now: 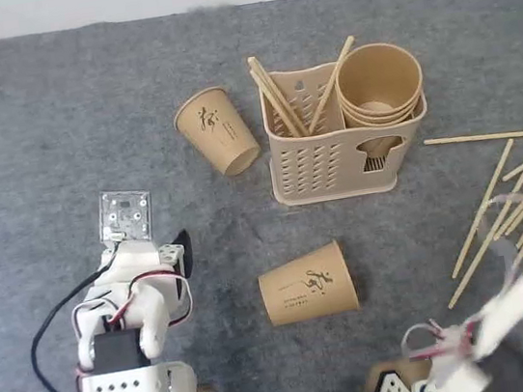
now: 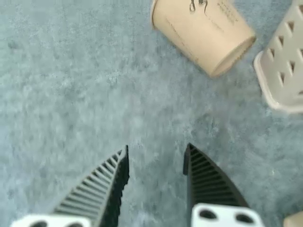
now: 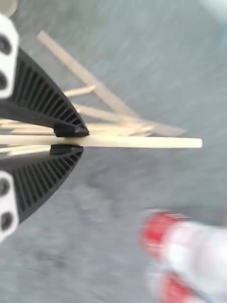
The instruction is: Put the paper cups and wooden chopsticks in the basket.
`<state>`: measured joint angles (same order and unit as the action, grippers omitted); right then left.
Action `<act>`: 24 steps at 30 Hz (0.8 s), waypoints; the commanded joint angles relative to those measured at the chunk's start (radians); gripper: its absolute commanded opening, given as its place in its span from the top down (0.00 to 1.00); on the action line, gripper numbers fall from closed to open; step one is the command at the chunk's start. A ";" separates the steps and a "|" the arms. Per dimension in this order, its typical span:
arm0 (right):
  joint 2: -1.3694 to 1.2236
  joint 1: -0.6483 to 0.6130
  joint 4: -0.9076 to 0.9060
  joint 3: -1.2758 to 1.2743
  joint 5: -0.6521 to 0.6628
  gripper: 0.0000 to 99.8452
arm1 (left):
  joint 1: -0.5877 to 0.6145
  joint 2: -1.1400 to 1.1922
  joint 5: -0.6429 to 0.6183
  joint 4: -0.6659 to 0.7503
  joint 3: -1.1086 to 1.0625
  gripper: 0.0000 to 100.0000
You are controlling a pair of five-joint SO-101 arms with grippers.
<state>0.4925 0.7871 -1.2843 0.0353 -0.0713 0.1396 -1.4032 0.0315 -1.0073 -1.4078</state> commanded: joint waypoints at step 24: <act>0.137 -0.935 0.842 0.034 0.008 0.99 | 0.011 -0.018 -0.011 0.245 -0.105 0.82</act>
<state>0.6935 -0.1089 -0.5309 0.0384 -0.0713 0.1473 -1.4032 0.0315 -0.7894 -1.5182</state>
